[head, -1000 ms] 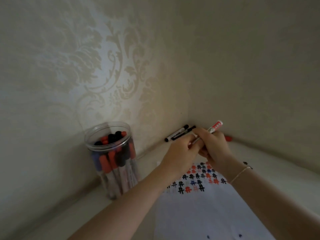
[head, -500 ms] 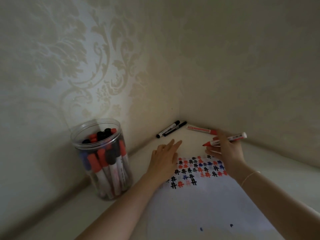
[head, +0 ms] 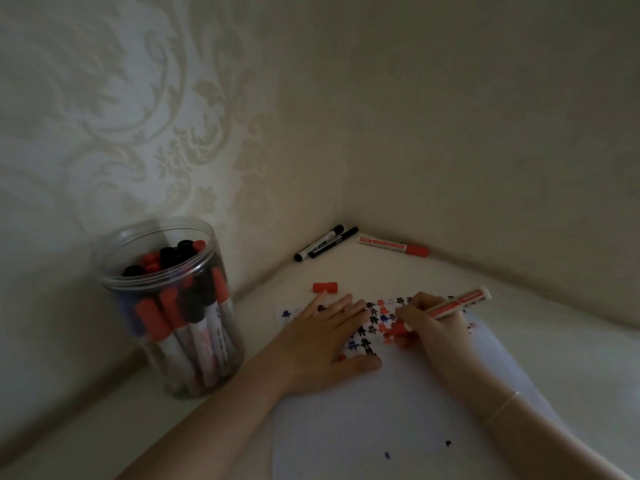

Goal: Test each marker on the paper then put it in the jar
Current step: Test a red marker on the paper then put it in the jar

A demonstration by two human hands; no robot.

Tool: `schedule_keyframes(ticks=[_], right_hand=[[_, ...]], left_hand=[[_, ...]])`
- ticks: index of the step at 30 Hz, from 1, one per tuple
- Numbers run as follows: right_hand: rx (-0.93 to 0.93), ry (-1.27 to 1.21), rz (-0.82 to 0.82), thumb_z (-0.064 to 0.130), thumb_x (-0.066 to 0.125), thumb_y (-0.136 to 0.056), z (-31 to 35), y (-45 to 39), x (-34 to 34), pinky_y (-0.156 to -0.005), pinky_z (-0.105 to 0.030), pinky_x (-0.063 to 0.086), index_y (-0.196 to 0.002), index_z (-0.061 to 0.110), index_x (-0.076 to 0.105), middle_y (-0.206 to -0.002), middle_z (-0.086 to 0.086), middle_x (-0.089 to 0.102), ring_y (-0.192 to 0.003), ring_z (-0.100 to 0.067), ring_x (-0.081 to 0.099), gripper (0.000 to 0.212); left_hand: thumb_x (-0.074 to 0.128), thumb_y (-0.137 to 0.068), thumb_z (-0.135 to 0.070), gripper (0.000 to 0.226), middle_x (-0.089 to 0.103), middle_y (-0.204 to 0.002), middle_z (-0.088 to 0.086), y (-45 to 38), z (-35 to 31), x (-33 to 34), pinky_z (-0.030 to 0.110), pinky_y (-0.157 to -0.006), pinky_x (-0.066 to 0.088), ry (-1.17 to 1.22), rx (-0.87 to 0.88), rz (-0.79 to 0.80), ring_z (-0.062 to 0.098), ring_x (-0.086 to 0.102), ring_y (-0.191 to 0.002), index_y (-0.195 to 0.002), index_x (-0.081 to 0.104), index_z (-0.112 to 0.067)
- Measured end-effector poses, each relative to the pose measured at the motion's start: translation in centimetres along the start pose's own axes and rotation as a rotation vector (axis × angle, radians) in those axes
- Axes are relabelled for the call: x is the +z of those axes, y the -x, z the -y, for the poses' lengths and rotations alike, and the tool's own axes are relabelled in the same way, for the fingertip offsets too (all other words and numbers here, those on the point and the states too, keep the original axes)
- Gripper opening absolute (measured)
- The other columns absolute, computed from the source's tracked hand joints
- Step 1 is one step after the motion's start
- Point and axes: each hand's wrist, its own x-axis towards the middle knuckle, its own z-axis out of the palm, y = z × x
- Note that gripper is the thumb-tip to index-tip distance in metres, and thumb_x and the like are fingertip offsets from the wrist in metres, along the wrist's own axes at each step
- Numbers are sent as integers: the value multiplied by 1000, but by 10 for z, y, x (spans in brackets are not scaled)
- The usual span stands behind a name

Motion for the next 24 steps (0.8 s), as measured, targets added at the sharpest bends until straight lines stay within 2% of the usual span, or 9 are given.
schedule_keyframes(ticks=[5,11,15,18,22,24], right_hand=[[-84,247,-70,-5,65,-75,-6,0,5,-41,-22,36,-45,11,41,-32,6,42,-31,-4,39,42],[-68,258,-65,-3,65,-77,-7,1,9,-35,-18,39,-44,13,44,-33,3,49,-29,-8,45,42],[-90,307,-89,-5,63,-74,-8,1,13,-39,-21,37,-45,14,40,-35,5,46,-34,-8,43,42],[-133,339,-128,-6,60,-73,-8,0,13,-47,-24,33,-48,14,34,-43,2,39,-45,-15,36,41],[-95,310,-61,-5,63,-74,-5,1,9,-37,-20,38,-45,12,44,-34,5,47,-32,-9,45,38],[-86,314,-39,-5,63,-74,-5,2,11,-36,-20,39,-46,11,45,-35,3,48,-32,-9,45,37]], left_hand=[[9,-81,-81,87,-24,-154,-18,-2,3,6,35,-118,-13,16,14,21,-3,-26,-138,-150,-15,-33],[23,-77,-85,97,-26,-153,-19,0,3,4,33,-117,-16,39,12,27,-3,-27,-138,-150,-15,-33],[28,-75,-86,101,-26,-152,-20,1,3,3,34,-117,-16,48,7,29,-4,-28,-138,-150,-14,-33],[30,-75,-85,101,-26,-152,-21,1,2,1,34,-117,-15,61,-2,35,-4,-28,-138,-150,-13,-33],[31,-75,-85,101,-26,-152,-20,1,2,0,34,-117,-16,57,-5,36,-3,-27,-138,-150,-13,-33],[31,-75,-85,102,-25,-152,-20,1,2,0,35,-117,-15,50,0,29,-3,-26,-139,-150,-12,-33]])
